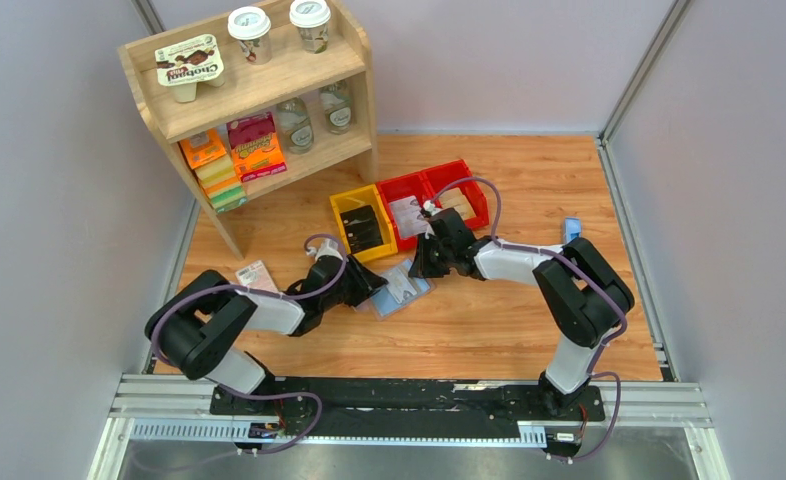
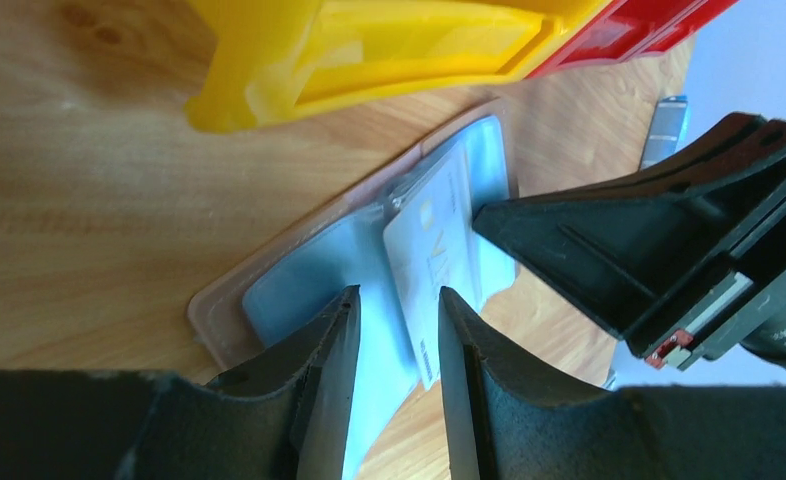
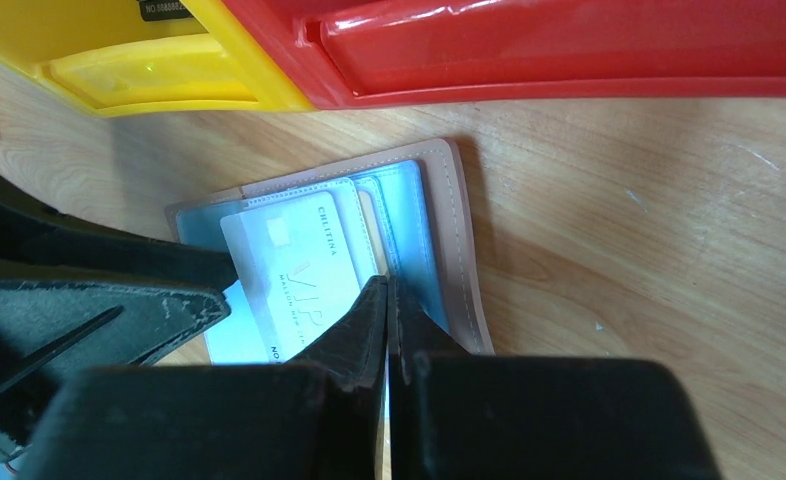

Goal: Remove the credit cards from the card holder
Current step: Remove the credit card from the card holder.

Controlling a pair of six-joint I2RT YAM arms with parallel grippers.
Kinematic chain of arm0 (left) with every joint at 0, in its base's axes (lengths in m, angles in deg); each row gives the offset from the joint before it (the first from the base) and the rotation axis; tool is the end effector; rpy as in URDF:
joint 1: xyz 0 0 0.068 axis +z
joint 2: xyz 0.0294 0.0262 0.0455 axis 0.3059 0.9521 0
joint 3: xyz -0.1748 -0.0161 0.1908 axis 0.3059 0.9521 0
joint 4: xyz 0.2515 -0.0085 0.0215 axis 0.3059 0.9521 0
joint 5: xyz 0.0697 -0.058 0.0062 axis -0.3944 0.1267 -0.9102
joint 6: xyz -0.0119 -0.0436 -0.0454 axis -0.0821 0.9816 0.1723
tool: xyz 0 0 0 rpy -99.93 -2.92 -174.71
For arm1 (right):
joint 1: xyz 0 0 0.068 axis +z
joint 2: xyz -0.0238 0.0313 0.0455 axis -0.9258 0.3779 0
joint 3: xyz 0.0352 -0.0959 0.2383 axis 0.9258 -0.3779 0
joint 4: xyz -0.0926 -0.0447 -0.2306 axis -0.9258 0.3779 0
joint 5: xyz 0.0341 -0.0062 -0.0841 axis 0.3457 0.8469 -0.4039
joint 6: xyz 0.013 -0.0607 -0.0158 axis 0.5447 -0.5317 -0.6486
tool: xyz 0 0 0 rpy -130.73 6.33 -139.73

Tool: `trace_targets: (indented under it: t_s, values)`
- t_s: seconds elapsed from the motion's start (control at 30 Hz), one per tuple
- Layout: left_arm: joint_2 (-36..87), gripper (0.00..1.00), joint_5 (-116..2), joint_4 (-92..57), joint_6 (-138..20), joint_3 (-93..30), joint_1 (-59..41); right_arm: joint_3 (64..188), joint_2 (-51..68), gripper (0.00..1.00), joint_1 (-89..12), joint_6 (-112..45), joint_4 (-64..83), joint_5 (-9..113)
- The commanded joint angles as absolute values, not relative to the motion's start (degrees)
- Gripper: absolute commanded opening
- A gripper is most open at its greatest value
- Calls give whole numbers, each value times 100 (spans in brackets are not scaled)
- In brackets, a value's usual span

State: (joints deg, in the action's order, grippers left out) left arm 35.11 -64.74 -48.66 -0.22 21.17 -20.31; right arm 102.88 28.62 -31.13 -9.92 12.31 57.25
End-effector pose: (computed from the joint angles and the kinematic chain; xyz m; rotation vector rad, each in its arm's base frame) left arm 0.1999 -0.1576 0.1074 -0.6422 2.2578 -1.0615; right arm 0.2702 0.2144 0.1264 -0.2388 2.5978 0.7340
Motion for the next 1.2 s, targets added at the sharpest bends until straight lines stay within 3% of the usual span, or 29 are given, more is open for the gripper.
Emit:
trace_targets:
  t_s: [0.0, 0.27, 0.67, 1.17]
  values:
    - [4033, 43, -6578, -5629, 123, 1969, -2042, 9906, 3137, 0, -3132, -1155, 2032, 5442]
    - [4342, 35, -6666, -5893, 291, 2057, -2042, 9801, 3058, 0, -3132, -1208, 1970, 5460]
    - [4351, 5, -6692, -6517, 501, 2399, -2042, 9818, 3119, 0, -3158, -1225, 1952, 5469]
    - [3350, 0, -7035, -5508, 414, 2883, -2033, 9871, 3207, 0, -3246, -1181, 1944, 5425]
